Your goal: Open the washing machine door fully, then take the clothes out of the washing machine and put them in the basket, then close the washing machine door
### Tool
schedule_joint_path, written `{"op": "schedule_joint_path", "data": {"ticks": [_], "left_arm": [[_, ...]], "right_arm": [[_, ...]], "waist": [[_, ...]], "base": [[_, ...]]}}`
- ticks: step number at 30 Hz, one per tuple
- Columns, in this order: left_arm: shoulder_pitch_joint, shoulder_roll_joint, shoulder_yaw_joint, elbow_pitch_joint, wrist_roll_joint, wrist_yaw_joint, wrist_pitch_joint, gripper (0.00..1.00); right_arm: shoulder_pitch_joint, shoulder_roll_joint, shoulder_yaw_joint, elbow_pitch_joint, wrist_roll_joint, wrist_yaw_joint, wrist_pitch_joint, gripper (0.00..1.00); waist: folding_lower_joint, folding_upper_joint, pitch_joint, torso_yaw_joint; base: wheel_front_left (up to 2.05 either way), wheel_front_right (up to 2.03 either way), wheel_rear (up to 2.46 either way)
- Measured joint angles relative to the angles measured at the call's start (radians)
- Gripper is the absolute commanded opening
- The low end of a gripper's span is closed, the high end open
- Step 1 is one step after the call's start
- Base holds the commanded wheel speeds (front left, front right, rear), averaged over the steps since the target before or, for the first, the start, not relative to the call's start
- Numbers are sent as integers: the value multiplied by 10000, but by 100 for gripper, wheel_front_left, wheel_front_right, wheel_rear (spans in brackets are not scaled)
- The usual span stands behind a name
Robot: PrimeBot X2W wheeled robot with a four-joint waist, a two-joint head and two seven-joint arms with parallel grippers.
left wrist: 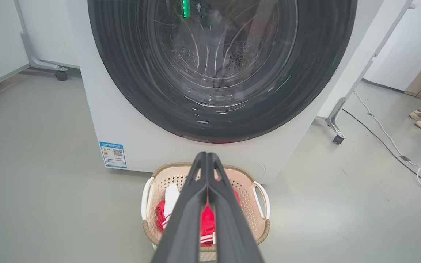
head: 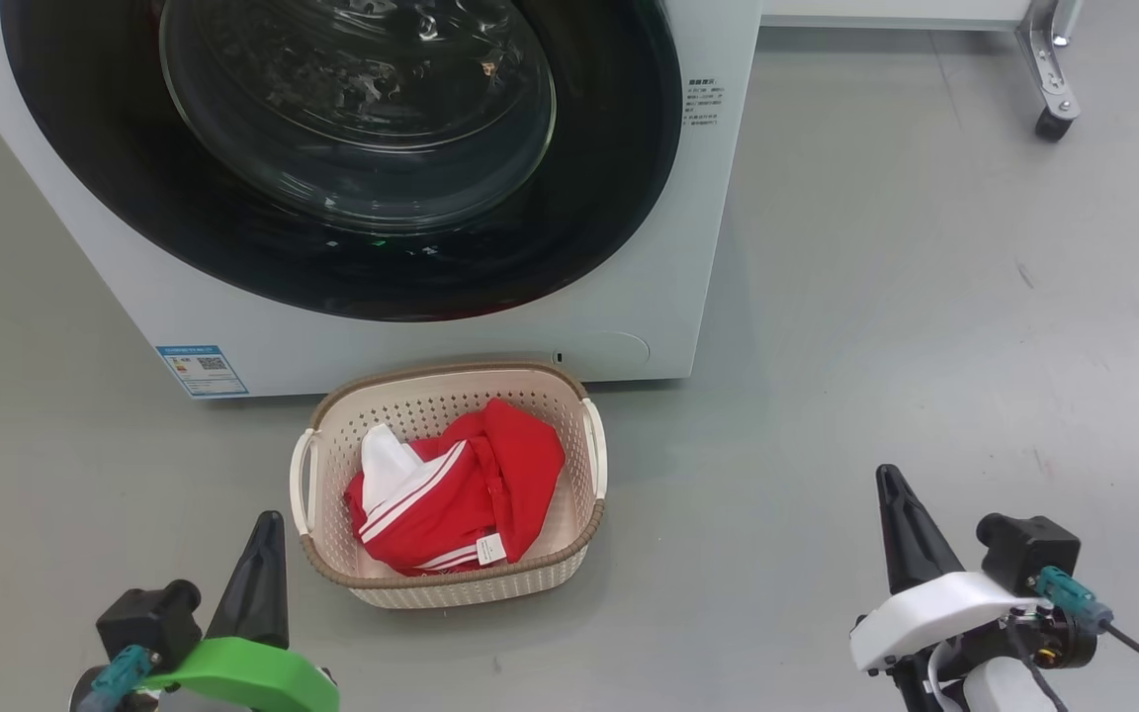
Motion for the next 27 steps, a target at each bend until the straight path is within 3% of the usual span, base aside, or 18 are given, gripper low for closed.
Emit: {"op": "schedule_joint_path", "data": {"ticks": [27], "left_arm": [[-28,-50,656,48,-3336,-360,917,0]], "right_arm": [[0,-56,-775,-259,3674,267,922,0]], "waist": [[0,0,-219,-73]], "base": [[0,0,0]]}}
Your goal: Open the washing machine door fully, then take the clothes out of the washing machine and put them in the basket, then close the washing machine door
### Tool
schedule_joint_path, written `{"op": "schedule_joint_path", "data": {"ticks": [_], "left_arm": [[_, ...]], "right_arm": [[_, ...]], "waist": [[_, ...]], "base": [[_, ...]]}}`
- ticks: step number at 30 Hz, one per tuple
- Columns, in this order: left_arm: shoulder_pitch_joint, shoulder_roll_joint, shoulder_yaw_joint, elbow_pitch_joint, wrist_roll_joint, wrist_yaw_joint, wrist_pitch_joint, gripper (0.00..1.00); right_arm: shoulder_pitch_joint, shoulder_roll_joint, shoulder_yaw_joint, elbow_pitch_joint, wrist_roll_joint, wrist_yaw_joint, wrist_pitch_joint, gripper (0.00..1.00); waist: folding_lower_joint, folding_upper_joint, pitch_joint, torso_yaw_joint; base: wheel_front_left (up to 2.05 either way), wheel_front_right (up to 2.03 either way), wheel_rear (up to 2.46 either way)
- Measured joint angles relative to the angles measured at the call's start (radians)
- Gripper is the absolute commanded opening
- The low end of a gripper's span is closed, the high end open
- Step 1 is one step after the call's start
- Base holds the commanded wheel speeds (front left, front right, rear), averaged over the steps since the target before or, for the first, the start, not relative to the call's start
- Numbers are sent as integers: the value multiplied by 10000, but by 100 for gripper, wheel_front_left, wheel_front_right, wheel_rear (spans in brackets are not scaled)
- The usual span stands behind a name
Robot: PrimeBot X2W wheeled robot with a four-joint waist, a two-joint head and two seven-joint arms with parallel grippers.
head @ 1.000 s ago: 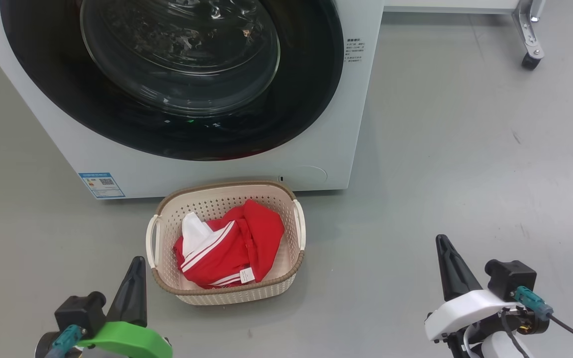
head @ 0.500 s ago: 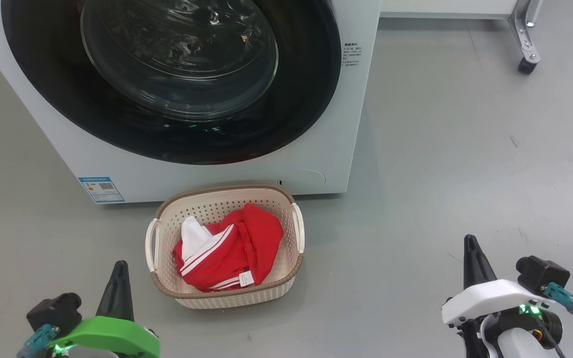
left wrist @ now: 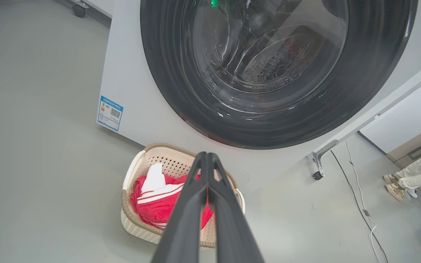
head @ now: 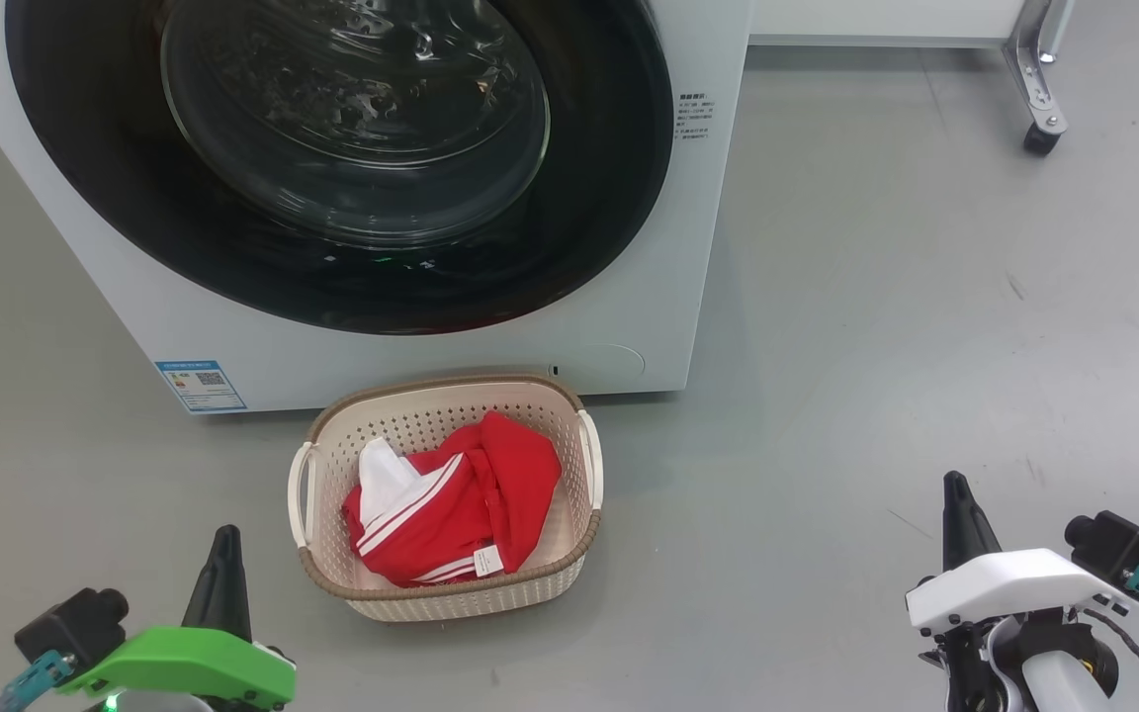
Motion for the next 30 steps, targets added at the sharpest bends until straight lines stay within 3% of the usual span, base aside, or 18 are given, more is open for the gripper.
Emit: {"op": "schedule_joint_path", "data": {"ticks": [30], "left_arm": [[-136,-48,830,117,-3829,-360,1093,0]], "right_arm": [[-4,-169,-855,-211,4182,382,1011,0]], "waist": [[0,0,-264,-90]], "base": [[0,0,0]]}}
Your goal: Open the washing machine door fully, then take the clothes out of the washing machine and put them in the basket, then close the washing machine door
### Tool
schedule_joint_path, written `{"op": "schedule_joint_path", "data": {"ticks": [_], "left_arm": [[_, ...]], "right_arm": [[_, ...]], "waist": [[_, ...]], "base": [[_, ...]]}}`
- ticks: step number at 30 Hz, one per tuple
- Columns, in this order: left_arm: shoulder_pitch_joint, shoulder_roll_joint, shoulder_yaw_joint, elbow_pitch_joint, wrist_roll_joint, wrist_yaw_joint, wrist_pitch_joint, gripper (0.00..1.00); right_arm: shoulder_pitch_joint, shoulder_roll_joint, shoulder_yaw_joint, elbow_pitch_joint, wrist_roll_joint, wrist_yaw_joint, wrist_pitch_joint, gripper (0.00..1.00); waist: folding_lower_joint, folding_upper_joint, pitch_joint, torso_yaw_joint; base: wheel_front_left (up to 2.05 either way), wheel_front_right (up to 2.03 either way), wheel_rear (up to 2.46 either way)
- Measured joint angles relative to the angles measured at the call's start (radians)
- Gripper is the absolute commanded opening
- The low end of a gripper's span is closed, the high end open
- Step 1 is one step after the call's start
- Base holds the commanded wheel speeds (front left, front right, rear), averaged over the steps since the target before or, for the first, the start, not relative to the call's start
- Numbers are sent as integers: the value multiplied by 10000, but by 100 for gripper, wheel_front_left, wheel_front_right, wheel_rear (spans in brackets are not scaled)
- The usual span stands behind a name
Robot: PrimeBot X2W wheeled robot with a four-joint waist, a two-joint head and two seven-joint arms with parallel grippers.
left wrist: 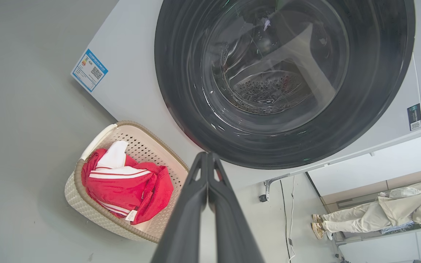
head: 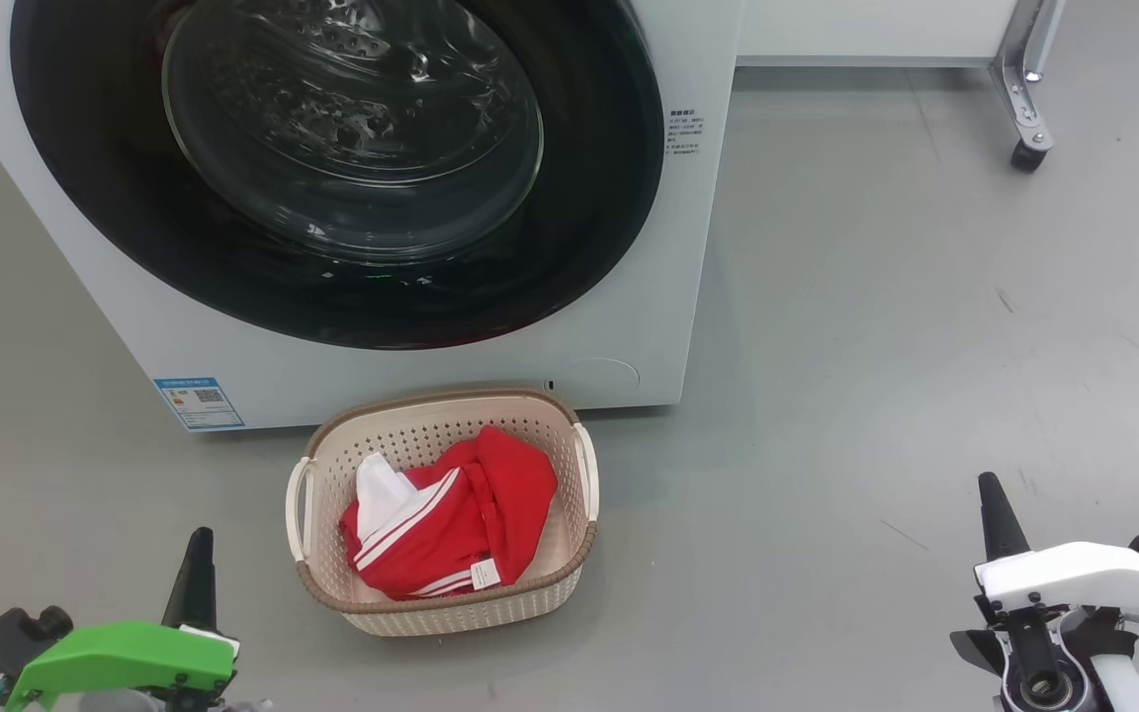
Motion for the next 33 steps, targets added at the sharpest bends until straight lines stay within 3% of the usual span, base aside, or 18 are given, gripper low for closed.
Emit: {"op": "schedule_joint_path", "data": {"ticks": [33], "left_arm": [[-380,-61,830,58,-4134,-441,1068,0]], "right_arm": [[-17,-92,-901,-205,4376,355,1076,0]], "waist": [[0,0,-279,-98]], "base": [[0,0,0]]}}
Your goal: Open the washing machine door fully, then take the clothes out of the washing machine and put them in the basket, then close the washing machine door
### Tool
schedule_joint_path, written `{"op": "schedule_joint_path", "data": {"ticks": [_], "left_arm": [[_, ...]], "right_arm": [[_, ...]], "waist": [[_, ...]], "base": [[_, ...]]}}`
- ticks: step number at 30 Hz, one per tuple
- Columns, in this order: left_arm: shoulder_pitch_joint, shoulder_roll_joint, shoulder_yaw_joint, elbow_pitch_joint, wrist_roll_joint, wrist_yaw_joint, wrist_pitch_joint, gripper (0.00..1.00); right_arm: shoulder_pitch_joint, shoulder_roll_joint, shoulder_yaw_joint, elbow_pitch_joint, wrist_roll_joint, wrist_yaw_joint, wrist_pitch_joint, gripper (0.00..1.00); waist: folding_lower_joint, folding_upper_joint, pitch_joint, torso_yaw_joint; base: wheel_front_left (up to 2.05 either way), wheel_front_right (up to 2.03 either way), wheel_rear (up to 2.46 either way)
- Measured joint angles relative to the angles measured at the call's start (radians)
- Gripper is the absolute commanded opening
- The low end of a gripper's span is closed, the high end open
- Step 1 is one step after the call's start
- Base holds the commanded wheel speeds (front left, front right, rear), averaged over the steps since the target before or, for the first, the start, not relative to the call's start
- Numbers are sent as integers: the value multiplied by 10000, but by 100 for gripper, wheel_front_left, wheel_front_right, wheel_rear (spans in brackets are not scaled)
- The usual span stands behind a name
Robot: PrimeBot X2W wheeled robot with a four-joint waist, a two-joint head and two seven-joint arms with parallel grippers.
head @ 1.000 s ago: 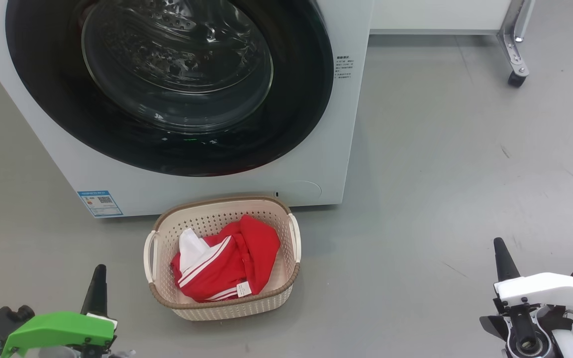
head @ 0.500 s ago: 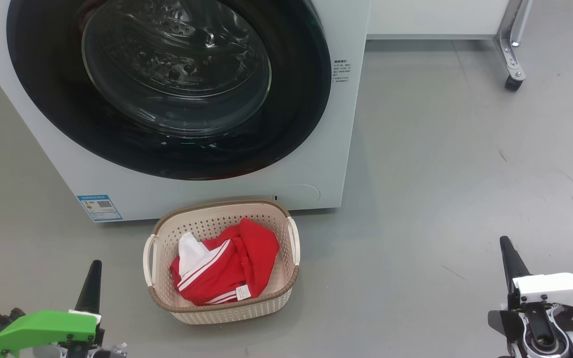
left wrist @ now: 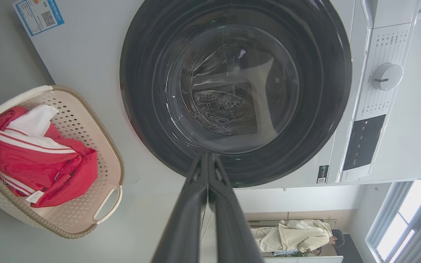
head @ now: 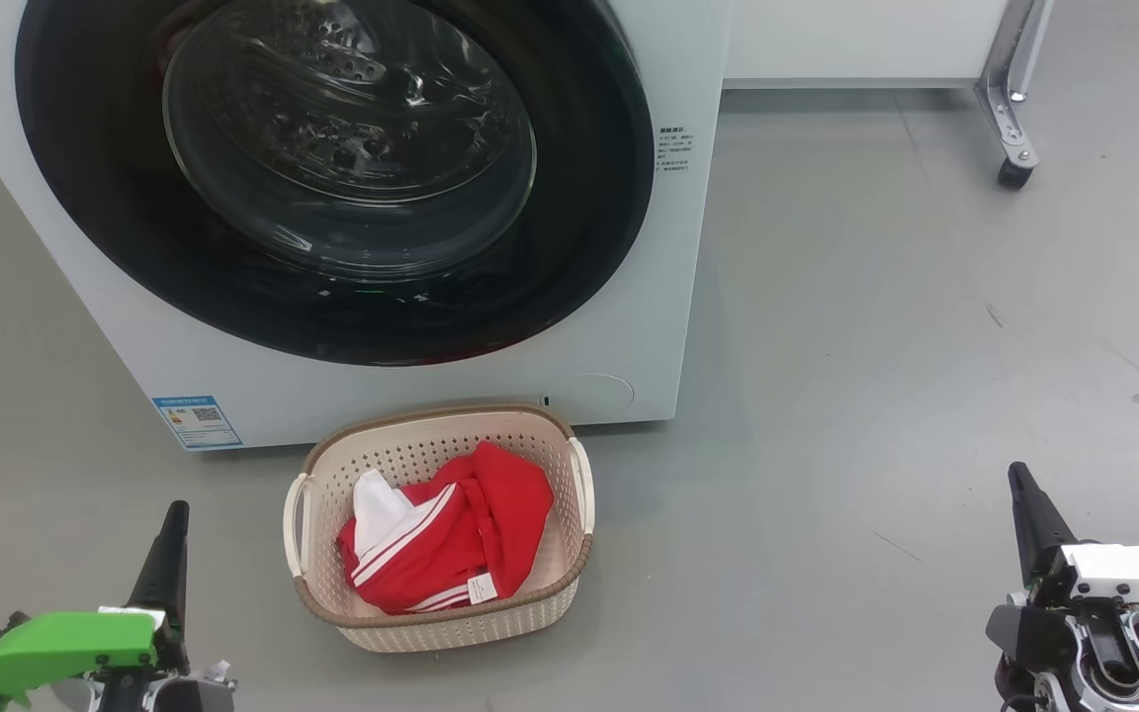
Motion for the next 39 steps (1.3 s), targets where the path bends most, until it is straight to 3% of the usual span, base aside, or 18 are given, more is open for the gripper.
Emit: {"op": "schedule_joint_path", "data": {"ticks": [39], "left_arm": [[1,-17,69,2,-111,-2,10,0]], "right_arm": [[-28,-6,-77,-12,169,50,10,0]], "waist": [[0,0,-2,-3]], "base": [[0,0,0]]}}
